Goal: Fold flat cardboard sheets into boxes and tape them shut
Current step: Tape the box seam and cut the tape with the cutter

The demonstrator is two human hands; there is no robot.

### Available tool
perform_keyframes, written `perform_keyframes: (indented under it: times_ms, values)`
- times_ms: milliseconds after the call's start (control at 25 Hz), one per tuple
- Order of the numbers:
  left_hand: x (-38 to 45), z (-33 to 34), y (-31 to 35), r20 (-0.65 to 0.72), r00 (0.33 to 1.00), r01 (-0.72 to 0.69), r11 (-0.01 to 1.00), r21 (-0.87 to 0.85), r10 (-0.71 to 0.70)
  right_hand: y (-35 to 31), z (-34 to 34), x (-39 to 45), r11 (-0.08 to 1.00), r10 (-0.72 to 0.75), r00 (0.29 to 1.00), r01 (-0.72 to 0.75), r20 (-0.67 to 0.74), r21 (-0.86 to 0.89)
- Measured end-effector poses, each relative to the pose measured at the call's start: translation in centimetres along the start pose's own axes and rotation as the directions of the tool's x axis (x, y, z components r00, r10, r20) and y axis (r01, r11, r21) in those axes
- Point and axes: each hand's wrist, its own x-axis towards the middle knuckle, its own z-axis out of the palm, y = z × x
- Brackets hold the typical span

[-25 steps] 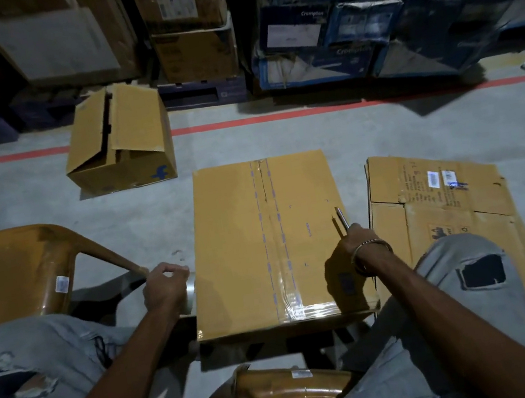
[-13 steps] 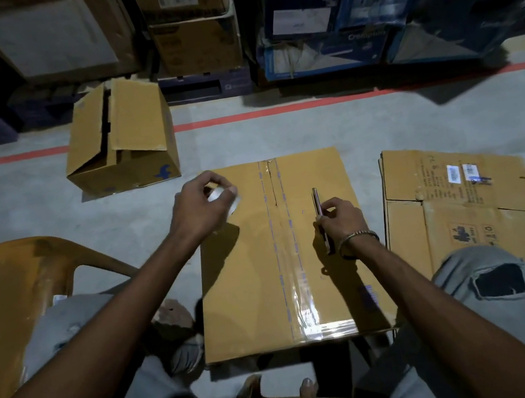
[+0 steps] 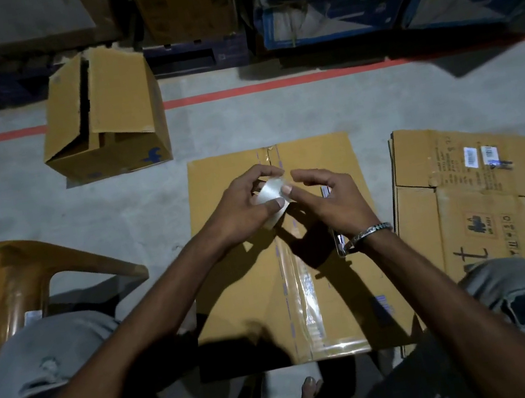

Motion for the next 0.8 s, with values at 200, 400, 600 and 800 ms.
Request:
perform_keyframes:
  times_ms: [200,400,600,800]
  values:
    - [-0.1,0.6,-0.1,0.052,0.993,-0.114,0.990,0.087,0.109,0.4,1.0,-0.5,0.980,-0.025,0.991,0.051,-0.134,0.194]
    - [-0.1,1.1,0.1,0.068,0.988,-0.151,0.976,0.159,0.142,0.2,0.8,-0.8,0.978,-0.030,0.975,0.075,-0.222,0.195]
    - [-0.7,1.5,0.4,0.112,0.992,-0.085,0.966,0.242,0.059,0.2,0.7,-1.2,0.987,-0.072,0.962,0.107,-0.263,0.123]
    - [-0.2,0.7,1.0,-0.004,0.998,-0.055,0.970,0.235,0.058,-0.3,0.6,-1.3,0.965,-0.032,0.958,0.104,-0.285,0.242]
